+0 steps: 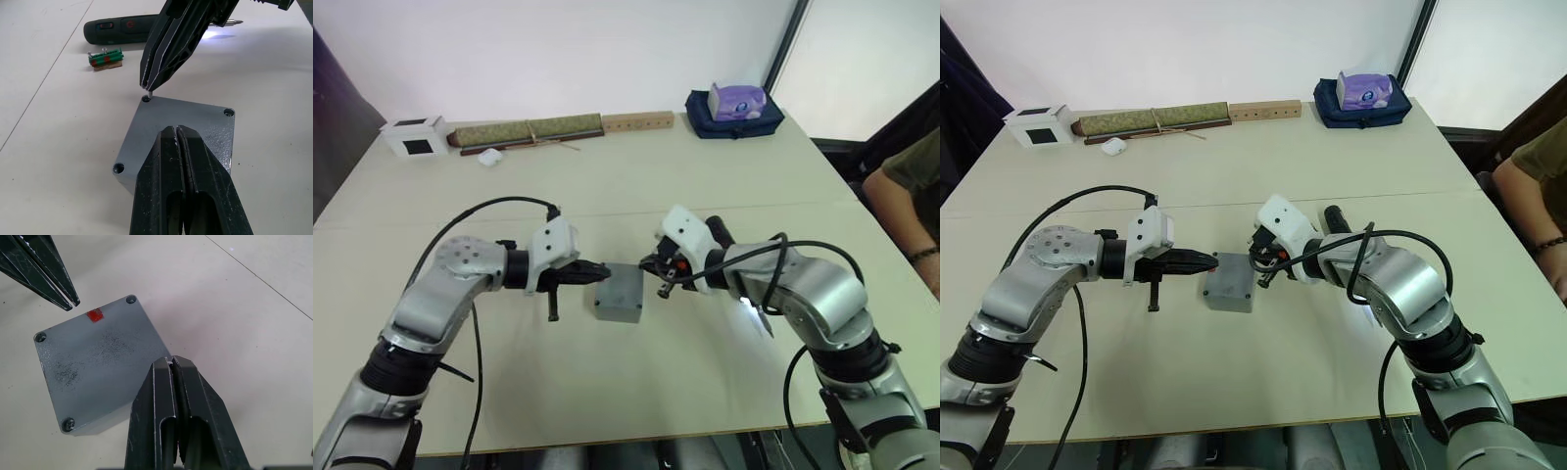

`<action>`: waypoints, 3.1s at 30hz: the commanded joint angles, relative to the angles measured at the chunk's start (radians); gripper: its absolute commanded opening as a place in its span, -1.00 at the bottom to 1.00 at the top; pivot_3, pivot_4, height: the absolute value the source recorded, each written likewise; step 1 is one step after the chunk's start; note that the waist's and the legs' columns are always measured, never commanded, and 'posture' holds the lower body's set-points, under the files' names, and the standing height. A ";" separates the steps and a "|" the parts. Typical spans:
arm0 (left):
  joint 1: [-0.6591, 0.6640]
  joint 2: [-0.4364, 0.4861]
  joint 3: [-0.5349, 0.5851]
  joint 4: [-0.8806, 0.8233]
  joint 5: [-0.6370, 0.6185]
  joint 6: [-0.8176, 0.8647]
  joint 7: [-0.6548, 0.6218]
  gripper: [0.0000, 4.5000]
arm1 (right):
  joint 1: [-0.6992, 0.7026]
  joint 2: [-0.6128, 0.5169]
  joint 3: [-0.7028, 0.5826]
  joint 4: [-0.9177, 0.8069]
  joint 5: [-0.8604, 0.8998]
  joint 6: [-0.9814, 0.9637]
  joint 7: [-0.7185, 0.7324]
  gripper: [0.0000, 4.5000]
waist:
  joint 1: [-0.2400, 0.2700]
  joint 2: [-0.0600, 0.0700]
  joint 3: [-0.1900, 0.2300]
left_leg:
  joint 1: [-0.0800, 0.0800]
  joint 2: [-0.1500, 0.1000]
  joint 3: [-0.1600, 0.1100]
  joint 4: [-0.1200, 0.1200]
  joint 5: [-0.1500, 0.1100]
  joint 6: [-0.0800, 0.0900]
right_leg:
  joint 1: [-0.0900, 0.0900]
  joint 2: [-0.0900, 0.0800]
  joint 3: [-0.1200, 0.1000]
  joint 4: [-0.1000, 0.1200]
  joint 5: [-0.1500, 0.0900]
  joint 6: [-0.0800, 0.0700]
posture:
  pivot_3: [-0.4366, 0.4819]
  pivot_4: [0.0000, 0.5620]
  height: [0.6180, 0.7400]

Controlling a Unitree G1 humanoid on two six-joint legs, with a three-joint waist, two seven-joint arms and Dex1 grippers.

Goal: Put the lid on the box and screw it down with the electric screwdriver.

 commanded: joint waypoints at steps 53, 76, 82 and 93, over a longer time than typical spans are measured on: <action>0.040 0.009 0.014 -0.093 -0.029 0.019 0.047 -1.00 | -0.052 -0.024 0.047 0.070 -0.039 -0.059 0.112 0.40 | 0.000 0.000 0.000 | 0.000 0.000 0.000 0.000 0.000 0.000 | 0.000 0.000 0.000 0.000 0.000 0.000 | -0.05 -0.47 1.00; -0.061 -0.083 -0.025 -0.069 -0.078 -0.024 -0.005 -1.00 | -0.406 -0.417 0.246 0.564 -0.101 0.198 0.335 0.98 | -0.004 0.001 0.001 | 0.000 0.000 0.002 -0.001 0.000 0.000 | -0.001 0.000 0.001 -0.002 0.000 0.000 | -0.05 -0.47 1.00; -0.065 -0.102 -0.042 -0.060 -0.065 -0.038 0.005 -1.00 | -0.441 -0.362 0.322 0.719 -0.131 0.191 0.373 0.98 | 0.001 0.001 0.001 | -0.001 0.000 0.002 -0.001 0.000 0.000 | -0.001 0.000 0.001 -0.002 0.000 0.000 | -0.05 -0.47 1.00; -0.046 -0.115 -0.036 -0.069 -0.054 -0.053 0.036 -1.00 | -0.463 -0.251 0.395 0.880 -0.202 0.182 0.373 0.98 | 0.002 0.001 0.001 | -0.001 0.000 0.002 -0.001 0.000 0.000 | -0.001 0.000 0.001 -0.001 0.000 0.000 | -0.05 -0.47 1.00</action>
